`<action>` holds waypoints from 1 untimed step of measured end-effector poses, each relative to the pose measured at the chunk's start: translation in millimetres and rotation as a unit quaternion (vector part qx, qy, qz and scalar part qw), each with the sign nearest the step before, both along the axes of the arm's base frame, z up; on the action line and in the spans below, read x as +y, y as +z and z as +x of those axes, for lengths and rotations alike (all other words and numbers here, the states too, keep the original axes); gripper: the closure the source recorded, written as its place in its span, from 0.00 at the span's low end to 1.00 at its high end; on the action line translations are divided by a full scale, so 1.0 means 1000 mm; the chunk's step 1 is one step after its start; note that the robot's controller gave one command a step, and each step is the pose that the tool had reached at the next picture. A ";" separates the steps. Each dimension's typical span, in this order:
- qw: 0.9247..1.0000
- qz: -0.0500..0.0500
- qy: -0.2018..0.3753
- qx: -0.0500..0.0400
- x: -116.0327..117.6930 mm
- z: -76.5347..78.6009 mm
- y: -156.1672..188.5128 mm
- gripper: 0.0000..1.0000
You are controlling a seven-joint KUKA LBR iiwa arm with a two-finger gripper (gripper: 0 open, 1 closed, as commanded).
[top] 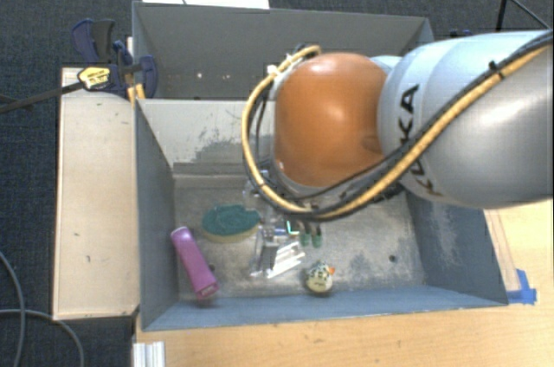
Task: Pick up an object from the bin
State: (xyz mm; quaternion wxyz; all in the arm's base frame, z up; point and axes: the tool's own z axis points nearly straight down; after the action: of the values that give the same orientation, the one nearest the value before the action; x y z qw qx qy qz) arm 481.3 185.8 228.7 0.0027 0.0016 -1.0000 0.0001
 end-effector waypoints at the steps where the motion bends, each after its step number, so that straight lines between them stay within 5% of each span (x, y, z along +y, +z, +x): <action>1: 1.000 -0.001 0.004 -0.001 -0.007 0.050 -0.084 0.00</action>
Offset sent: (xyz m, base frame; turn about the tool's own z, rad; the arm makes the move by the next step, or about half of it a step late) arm 0.0492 -0.0058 -0.0794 -0.0103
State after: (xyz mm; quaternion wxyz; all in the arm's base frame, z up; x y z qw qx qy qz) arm 531.1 179.1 145.1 0.0016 0.0059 -1.0000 0.0007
